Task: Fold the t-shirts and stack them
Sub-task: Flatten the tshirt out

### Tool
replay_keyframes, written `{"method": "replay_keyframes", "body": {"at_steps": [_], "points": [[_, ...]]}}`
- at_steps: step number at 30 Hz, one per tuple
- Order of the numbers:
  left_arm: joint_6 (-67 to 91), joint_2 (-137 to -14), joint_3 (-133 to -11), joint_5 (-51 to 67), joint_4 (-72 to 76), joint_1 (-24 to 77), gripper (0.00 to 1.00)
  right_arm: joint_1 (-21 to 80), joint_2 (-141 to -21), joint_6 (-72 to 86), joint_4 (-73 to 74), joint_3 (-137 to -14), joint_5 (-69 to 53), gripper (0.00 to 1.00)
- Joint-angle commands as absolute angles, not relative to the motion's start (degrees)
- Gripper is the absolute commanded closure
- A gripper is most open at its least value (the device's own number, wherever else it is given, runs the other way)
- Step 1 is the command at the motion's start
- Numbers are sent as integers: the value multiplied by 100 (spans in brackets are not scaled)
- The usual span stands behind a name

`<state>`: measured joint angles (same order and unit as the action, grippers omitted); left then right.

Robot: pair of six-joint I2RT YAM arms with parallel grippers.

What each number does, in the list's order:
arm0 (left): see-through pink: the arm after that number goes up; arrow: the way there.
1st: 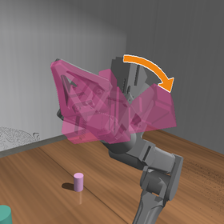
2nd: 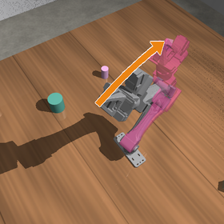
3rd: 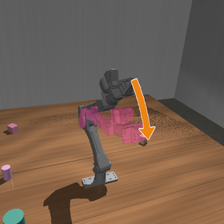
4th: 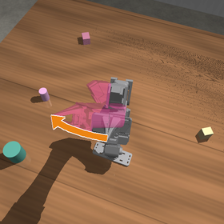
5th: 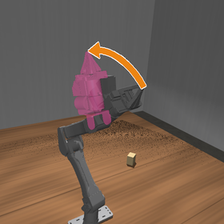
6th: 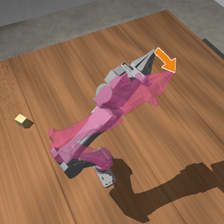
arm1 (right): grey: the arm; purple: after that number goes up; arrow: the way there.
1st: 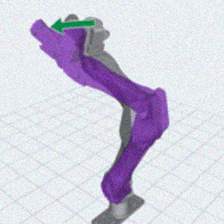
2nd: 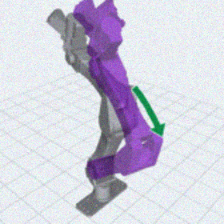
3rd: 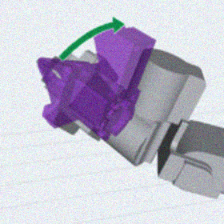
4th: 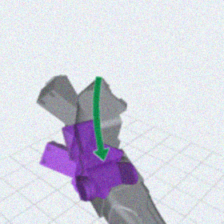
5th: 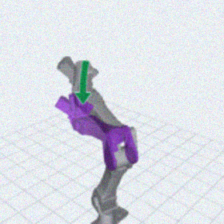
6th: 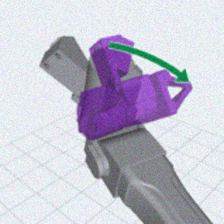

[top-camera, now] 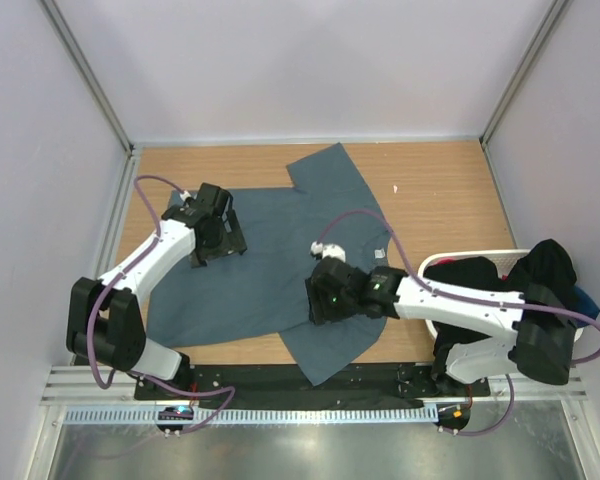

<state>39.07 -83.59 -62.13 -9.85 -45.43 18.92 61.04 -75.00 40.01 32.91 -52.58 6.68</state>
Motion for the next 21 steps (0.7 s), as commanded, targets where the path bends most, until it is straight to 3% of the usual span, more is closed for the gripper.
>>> {"method": "replay_keyframes", "body": {"at_steps": [1,3,13,21], "points": [[3990,-8060,-6091,-897,-4694,1907,7,6678,-7787,4324,3340,-4931,747,53],[4016,-7885,-6056,-870,-4685,1907,6,6872,-7989,4368,3314,-4922,826,65],[4236,-7366,-5493,-878,-4562,1916,6,7251,-8850,4368,2988,-4835,1011,90],[4359,-7286,-5511,-1028,-4579,1916,7,7269,-8798,4394,3400,-4334,809,96]]}}
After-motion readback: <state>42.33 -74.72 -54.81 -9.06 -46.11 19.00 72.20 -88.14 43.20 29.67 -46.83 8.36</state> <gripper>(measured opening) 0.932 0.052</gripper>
